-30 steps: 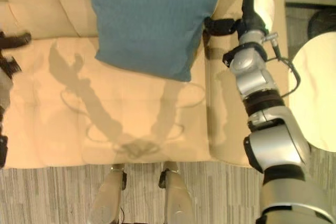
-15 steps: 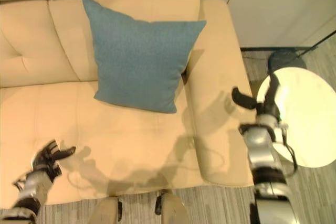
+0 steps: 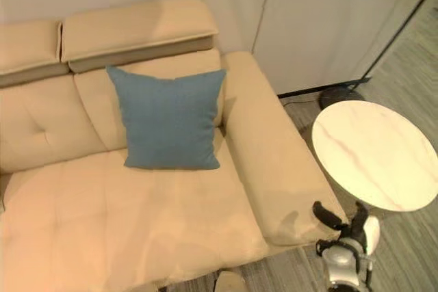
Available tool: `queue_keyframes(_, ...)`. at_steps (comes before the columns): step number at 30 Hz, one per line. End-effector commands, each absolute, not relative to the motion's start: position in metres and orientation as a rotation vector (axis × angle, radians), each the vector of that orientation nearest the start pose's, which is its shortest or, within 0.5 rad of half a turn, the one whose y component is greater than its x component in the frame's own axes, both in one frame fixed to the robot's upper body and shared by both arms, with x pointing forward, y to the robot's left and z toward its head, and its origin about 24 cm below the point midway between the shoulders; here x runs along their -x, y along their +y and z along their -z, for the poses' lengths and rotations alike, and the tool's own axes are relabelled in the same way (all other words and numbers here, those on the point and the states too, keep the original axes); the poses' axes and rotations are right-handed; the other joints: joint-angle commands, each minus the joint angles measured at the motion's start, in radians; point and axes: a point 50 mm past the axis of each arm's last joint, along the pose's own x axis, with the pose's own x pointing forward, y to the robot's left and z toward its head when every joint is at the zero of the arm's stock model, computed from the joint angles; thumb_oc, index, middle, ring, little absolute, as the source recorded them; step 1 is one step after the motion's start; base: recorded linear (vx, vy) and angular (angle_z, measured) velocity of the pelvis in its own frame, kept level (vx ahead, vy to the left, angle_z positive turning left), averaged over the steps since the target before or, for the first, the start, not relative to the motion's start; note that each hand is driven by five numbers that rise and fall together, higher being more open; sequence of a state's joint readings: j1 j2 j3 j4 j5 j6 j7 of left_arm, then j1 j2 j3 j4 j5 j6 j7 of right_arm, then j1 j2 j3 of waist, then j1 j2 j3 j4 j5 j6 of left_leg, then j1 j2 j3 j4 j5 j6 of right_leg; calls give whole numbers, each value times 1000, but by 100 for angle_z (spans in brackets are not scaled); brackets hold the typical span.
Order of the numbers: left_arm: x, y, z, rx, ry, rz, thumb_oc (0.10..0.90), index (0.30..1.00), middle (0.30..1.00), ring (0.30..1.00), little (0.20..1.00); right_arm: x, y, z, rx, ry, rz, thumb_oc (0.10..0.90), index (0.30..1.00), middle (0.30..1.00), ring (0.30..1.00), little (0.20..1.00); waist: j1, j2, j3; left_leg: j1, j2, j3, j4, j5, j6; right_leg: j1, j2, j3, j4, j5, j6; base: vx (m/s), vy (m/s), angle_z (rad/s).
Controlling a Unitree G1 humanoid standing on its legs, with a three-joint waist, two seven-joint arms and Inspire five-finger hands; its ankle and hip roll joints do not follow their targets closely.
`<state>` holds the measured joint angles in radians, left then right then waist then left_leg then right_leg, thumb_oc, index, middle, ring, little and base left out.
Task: Pick up all the scattered cushions and arrange them neatly on the sofa.
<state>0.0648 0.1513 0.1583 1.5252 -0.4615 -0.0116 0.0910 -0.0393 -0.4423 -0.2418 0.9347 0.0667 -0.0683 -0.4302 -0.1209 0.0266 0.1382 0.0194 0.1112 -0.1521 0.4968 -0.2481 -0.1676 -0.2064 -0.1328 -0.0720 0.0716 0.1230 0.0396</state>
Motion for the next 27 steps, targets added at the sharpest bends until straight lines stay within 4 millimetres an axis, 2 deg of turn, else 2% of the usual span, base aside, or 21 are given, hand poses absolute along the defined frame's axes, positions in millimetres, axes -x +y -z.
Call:
queue_keyframes(1, 29, 218, 175, 176, 1562, -553, 800, 900, 900, 900, 900, -155, -364, 66, 394, 700, 849, 800, 900, 900, 900, 900, -40, -3, -51, 200, 89, -4, -281, 135, 50, -114, -50, 34, 255, -154, 102, -424, 518, -11)
queue_keyframes(2, 2, 214, 177, 114, 1465, -466, 800, 900, 900, 900, 900, -136, -361, 82, 342, 796, 866, 800, 900, 900, 900, 900, -51, 0, -37, 193, 53, 3, -312, -2, 68, -123, -102, 71, 267, -118, 136, -225, 256, -1)
queue_keyframes(3, 2, 214, 177, 114, 1464, -466, 800, 900, 900, 900, 900, -136, -361, 82, 341, 796, 866, 800, 900, 900, 900, 900, -51, -3, -39, 191, 49, 2, -313, 3, 68, -123, -106, 72, 261, -112, 137, -463, 531, 7)
queue_keyframes(4, -29, 206, 177, 50, 1358, -347, 800, 900, 900, 900, 900, -119, -354, 97, 290, 898, 870, 800, 900, 900, 900, 900, -60, -7, -19, 218, 12, 27, -364, -105, 83, -133, -180, 79, 235, -40, 170, -389, 419, 25)
queue_keyframes(5, -39, 205, 176, -4, 1317, -314, 800, 900, 900, 900, 900, -109, -353, 103, 276, 960, 887, 800, 900, 900, 900, 900, -55, -17, -2, 218, -15, 36, -367, -123, 90, -133, -219, 79, 208, 33, 184, -568, 528, 43)
queue_keyframes(6, -45, 204, 175, -47, 1298, -281, 800, 900, 900, 900, 900, -99, -350, 109, 274, 1020, 891, 800, 900, 900, 900, 900, -49, -22, 24, 212, -33, 47, -363, -119, 96, -135, -249, 62, 176, 95, 188, -337, 256, 31)
queue_keyframes(7, -46, 204, 175, -48, 1298, -281, 800, 900, 900, 900, 900, -100, -350, 109, 273, 1019, 892, 800, 900, 900, 900, 900, -48, -23, 27, 212, -35, 47, -362, -118, 98, -131, -251, 61, 170, 101, 189, -399, 224, -6)
queue_keyframes(8, -50, 204, 174, -100, 1290, -249, 800, 900, 900, 900, 900, -94, -346, 114, 273, 1062, 884, 800, 900, 900, 900, 900, -39, -12, 50, 191, -38, 56, -346, -111, 104, -132, -266, 28, 155, 97, 183, -577, 259, -35)
queue_keyframes(9, -44, 209, 174, -163, 1323, -233, 800, 900, 900, 900, 900, -81, -339, 122, 257, 1139, 902, 800, 900, 900, 900, 900, -16, 2, 82, 143, -48, 72, -322, -89, 116, -109, -270, -22, 176, 38, 164, -579, 254, -34)
queue_keyframes(10, -44, 209, 174, -163, 1322, -234, 800, 900, 900, 900, 900, -82, -339, 122, 256, 1138, 902, 800, 900, 900, 900, 900, -17, -1, 81, 141, -51, 71, -323, -85, 116, -110, -273, -23, 173, 42, 163, -688, 285, -61)
queue_keyframes(12, -26, 224, 174, -227, 1398, -278, 800, 900, 900, 900, 900, -66, -333, 129, 213, 1204, 924, 800, 900, 900, 900, 900, 25, 0, 83, 53, -92, 90, -313, -29, 152, -34, -209, -51, 275, -53, 133, -465, 205, -58)
queue_keyframes(13, -26, 224, 174, -227, 1398, -278, 800, 900, 900, 900, 900, -66, -333, 129, 213, 1204, 924, 800, 900, 900, 900, 900, 25, -2, 82, 51, -94, 90, -315, -25, 152, -37, -211, -51, 273, -50, 132, -369, 138, -33)
queue_keyframes(14, 0, 237, 172, -272, 1502, -333, 800, 900, 900, 900, 900, -57, -328, 133, 211, 1240, 916, 800, 900, 900, 900, 900, 50, -3, 60, 9, -110, 118, -328, 8, 176, 22, -146, -65, 333, -128, 114, -230, 73, -25)
queue_keyframes(15, 0, 237, 172, -272, 1502, -333, 800, 900, 900, 900, 900, -57, -327, 133, 210, 1240, 915, 800, 900, 900, 900, 900, 51, -5, 58, 7, -111, 119, -329, 11, 177, 19, -147, -64, 331, -125, 114, -314, 97, -42)
queue_keyframes(17, 29, 247, 168, -246, 1600, -451, 800, 900, 900, 900, 900, -53, -323, 136, 215, 1266, 907, 800, 900, 900, 900, 900, 95, -12, 15, -36, -121, 179, -356, 51, 194, 115, -99, -118, 342, -186, 101, -201, 23, -51)
queue_keyframes(21, 42, 242, 168, -122, 1623, -545, 800, 900, 900, 900, 900, -68, -318, 136, 184, 1219, 908, 800, 900, 900, 900, 900, 132, -14, -12, -57, -117, 237, -385, 82, 193, 147, -90, -179, 275, -185, 95, -142, -39, -69)
queue_keyframes(22, 41, 242, 168, -102, 1616, -565, 800, 900, 900, 900, 900, -72, -315, 137, 168, 1213, 899, 800, 900, 900, 900, 900, 139, -10, -19, -57, -113, 243, -389, 87, 189, 151, -95, -194, 232, -213, 92, -26, -79, -77)
queue_keyframes(23, 40, 241, 168, -99, 1611, -571, 800, 900, 900, 900, 900, -77, -313, 136, 177, 1204, 882, 800, 900, 900, 900, 900, 134, -14, -26, -54, -113, 249, -403, 92, 185, 177, -89, -190, 165, -216, 94, -42, -107, -53)
queue_keyframes(25, 32, 240, 169, -75, 1585, -588, 800, 900, 900, 900, 900, -88, -314, 134, 205, 1181, 840, 800, 900, 900, 900, 900, 131, -9, -34, -48, -109, 262, -435, 114, 183, 183, -71, -161, 118, -213, 95, -38, -106, -16)
queue_keyframes(26, 25, 236, 171, 8, 1554, -641, 800, 900, 900, 900, 900, -99, -312, 132, 225, 1158, 799, 800, 900, 900, 900, 900, 129, -1, -45, -40, -106, 272, -475, 137, 175, 199, -60, -162, 76, -211, 97, -20, -83, -9)
queue_keyframes(27, 25, 236, 171, 9, 1553, -642, 800, 900, 900, 900, 900, -99, -312, 132, 225, 1158, 799, 800, 900, 900, 900, 900, 128, 0, -45, -38, -106, 271, -478, 140, 174, 201, -60, -163, 74, -210, 96, -30, -127, -25)
